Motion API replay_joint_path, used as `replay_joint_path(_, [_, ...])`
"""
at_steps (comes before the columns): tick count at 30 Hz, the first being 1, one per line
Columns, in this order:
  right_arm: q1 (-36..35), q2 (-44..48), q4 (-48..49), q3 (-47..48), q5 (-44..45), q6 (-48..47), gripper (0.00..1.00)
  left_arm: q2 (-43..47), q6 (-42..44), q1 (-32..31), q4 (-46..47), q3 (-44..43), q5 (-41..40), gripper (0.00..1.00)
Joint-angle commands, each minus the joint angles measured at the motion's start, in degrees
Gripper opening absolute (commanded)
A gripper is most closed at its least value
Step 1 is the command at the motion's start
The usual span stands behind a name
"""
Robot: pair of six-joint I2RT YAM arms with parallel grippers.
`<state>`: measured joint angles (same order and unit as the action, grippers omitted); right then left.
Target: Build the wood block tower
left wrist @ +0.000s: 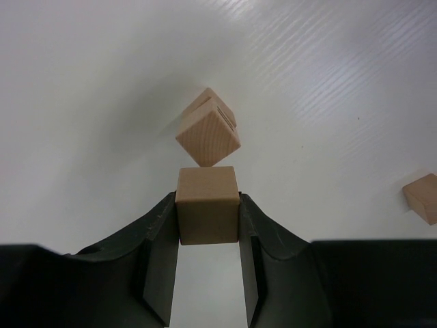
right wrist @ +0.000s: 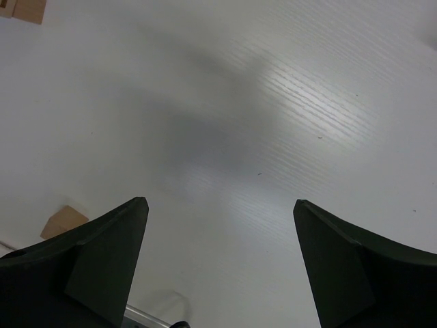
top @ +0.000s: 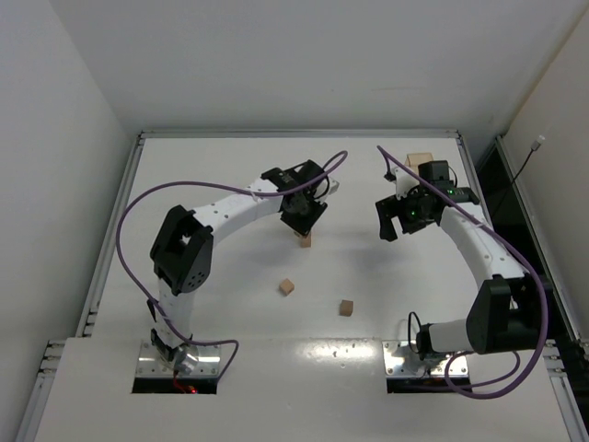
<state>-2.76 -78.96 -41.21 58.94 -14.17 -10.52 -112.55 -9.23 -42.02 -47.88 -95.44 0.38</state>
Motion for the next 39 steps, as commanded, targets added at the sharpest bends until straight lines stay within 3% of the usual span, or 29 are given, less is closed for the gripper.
replay_joint_path(1, [0.22,0.3,1.05,1.8,-1.73,0.42,0.85,-0.03,0.45,0.45,-0.46,-2.82,1.9,0.0])
replay_joint_path(39, [0.22,-5.15,0.52,7.07,-1.21,-0.64,0.85,-6.11,0.97,2.64,-0.46,-6.0,4.72,0.0])
